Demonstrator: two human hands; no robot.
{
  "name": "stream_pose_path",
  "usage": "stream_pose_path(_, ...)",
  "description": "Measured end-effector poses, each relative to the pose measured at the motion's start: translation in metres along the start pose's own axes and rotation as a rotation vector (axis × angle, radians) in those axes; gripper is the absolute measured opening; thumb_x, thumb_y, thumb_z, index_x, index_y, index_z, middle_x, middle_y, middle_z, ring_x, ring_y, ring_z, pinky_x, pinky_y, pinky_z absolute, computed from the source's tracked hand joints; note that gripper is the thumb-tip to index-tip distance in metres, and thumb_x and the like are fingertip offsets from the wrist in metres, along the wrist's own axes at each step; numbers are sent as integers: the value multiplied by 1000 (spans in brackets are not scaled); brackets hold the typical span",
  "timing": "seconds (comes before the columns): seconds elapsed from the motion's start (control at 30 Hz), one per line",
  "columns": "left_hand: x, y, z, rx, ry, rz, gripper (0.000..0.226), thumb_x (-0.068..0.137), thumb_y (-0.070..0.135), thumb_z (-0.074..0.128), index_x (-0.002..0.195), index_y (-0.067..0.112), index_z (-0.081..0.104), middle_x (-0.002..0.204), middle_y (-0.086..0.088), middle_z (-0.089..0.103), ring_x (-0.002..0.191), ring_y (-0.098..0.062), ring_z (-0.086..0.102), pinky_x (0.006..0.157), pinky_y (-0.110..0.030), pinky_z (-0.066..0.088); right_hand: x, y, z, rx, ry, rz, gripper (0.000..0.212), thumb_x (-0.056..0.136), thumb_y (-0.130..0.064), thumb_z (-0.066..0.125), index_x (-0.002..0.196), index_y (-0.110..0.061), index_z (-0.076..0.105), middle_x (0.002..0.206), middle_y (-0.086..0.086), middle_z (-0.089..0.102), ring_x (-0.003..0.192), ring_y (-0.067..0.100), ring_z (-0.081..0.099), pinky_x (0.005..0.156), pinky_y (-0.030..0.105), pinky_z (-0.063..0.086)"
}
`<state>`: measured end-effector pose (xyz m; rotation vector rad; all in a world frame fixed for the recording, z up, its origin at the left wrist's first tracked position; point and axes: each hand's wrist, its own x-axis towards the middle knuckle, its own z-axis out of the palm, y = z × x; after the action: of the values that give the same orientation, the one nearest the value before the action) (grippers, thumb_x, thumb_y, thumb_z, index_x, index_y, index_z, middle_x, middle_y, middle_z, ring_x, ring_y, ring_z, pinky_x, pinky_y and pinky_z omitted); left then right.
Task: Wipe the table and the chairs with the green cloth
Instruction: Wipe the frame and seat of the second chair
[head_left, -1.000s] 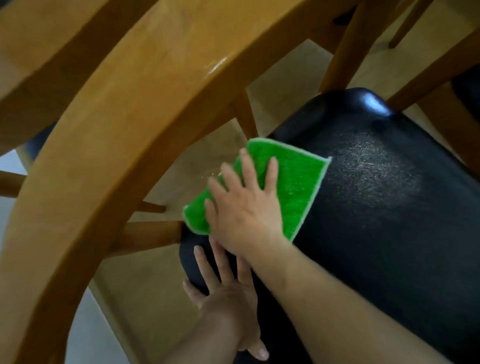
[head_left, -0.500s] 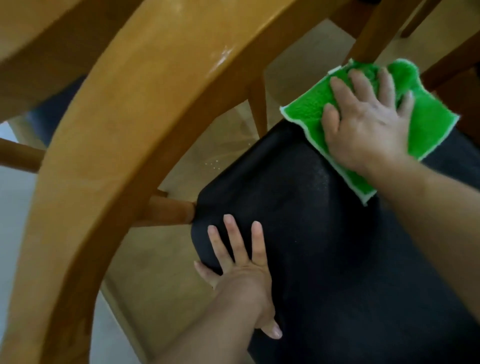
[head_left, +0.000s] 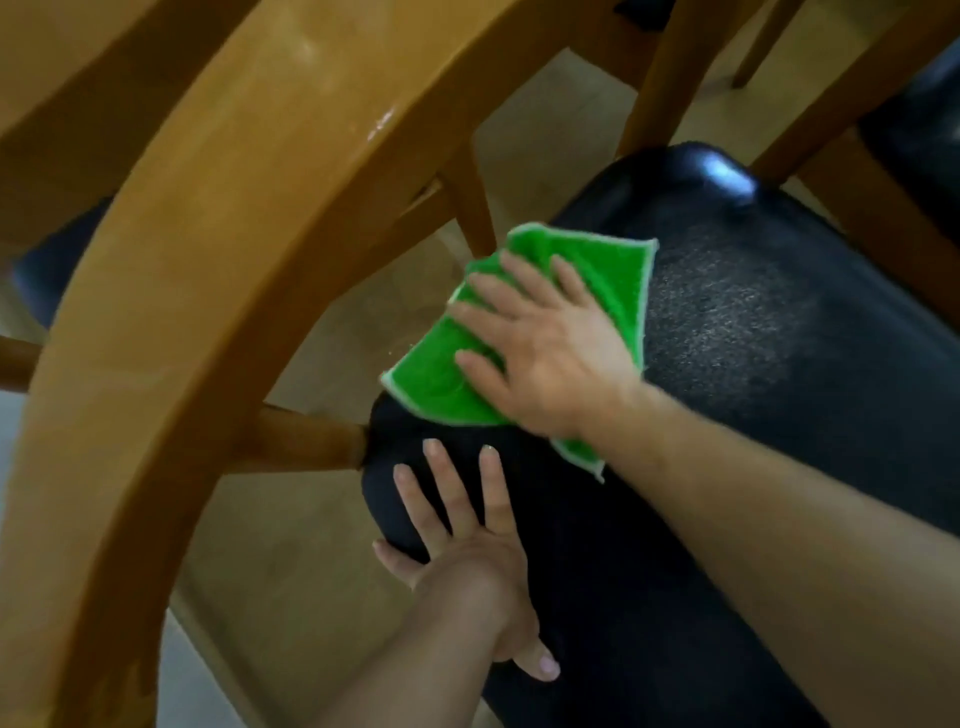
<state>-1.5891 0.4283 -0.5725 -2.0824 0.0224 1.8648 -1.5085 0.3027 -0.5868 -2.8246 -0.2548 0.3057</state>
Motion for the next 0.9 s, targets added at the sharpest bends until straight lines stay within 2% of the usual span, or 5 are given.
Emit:
stream_pose_path(0.27,-6,-2,1,-41,47,37,166,48,46,93,77,21,-69,96,-20,-73,92,-48,-62,103,-75,-3,-45,128,-31,-4,108,481,61,95,-61,18,152,-37,19,161,-3,16,148,26,11,118,49,12)
stream_pose_path(0.5,-5,-1,3,-40,61,13,169,44,51,92,82,19,-69,100,-21,-72,92,-48,-62,104,-73,1,-151,94,-8,67,263,1059,67,90,-56,21,152,-31,22,161,3,17,147,29,10,116,56,10)
stream_pose_path(0.67,0,0,4,-41,76,-23,172,39,51,94,84,18,-68,102,-21,-71,91,-48,-63,104,-73,1,-89,98,-16,112,271,1259,68,88,-49,29,152,-26,23,161,5,17,146,37,8,110,69,4)
stream_pose_path(0.73,3,0,6,-38,95,-48,174,34,50,95,86,19,-68,103,-21,-71,86,-47,-66,103,-73,2,-41,102,-23,107,242,1196,67,91,-52,28,153,-25,22,161,5,15,146,39,6,109,70,3)
stream_pose_path(0.9,9,5,5,-72,135,-171,178,25,53,95,85,14,-68,105,-22,-71,80,-47,-66,107,-69,11,22,66,-20,-21,173,714,69,95,-54,24,154,-19,15,162,8,8,147,40,-2,108,68,-3)
